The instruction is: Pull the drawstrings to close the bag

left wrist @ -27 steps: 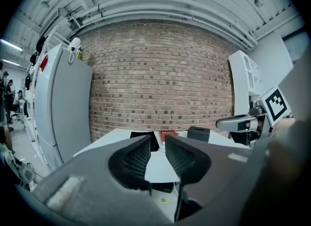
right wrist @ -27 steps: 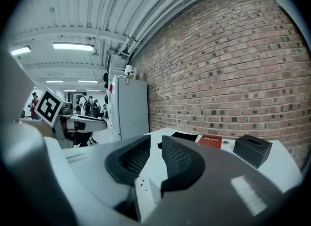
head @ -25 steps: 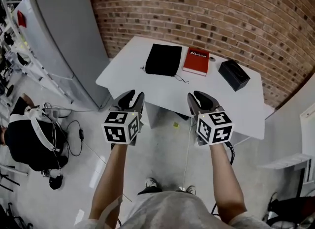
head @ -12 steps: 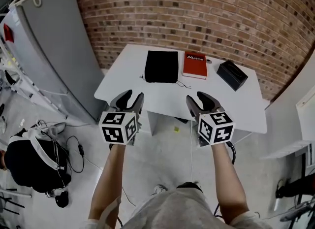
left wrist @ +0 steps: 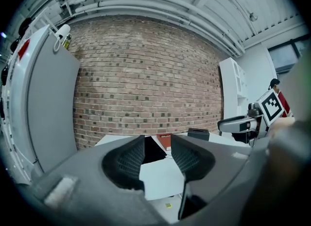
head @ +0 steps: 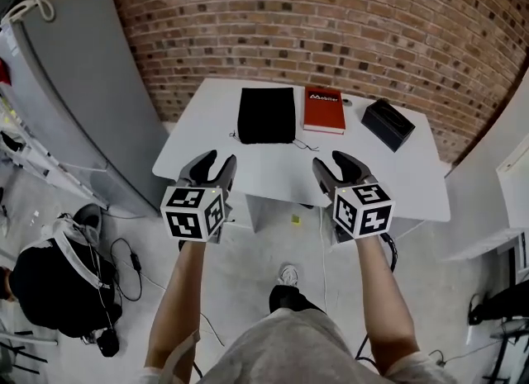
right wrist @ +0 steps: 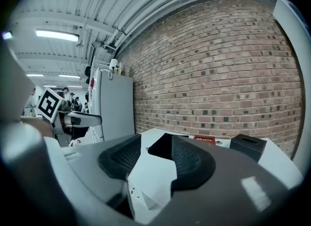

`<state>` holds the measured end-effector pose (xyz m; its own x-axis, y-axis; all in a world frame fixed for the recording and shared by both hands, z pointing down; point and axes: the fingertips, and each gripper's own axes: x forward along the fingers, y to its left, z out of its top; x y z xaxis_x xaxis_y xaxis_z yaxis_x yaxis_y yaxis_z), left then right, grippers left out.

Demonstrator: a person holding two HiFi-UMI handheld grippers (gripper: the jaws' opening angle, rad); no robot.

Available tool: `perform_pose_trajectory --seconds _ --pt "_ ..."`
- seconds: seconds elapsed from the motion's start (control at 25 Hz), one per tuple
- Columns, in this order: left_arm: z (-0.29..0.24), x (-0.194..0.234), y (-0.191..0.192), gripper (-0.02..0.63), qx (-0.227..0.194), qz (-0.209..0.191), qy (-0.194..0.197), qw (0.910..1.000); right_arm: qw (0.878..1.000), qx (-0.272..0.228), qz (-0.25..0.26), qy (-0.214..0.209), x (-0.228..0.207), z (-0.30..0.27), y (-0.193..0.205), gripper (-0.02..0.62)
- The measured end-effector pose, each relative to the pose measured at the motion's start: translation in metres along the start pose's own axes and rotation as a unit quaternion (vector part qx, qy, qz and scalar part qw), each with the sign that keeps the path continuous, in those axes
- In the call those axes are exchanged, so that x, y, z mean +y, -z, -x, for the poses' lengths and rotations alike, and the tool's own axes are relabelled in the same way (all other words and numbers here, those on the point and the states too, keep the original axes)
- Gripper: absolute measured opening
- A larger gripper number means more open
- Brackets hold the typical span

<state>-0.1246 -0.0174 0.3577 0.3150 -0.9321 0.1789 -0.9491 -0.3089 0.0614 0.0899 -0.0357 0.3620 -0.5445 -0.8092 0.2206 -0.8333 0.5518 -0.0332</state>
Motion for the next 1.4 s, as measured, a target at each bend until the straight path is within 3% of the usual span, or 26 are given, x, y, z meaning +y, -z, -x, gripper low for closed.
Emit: perform_pose_trajectory --seconds 0.36,1.0,1.4 --pt "-0.063 0.018 -0.002 0.17 0.008 -0.006 0.012 0.9999 1.0 0.001 -0.005 0.006 -0.035 -0.054 -0.002 0.198" --pt "-0.24 0.076 -0.045 0.17 0.023 -0.019 0.004 0.9995 1.0 0.009 -0.021 -0.003 -0.144 -0.214 -0.035 0.199" --pt "-0.312 0.089 -0.059 0.17 0.024 -0.029 0.017 0.9991 1.0 0.018 -0.013 -0.007 -0.183 -0.267 -0.043 0.199"
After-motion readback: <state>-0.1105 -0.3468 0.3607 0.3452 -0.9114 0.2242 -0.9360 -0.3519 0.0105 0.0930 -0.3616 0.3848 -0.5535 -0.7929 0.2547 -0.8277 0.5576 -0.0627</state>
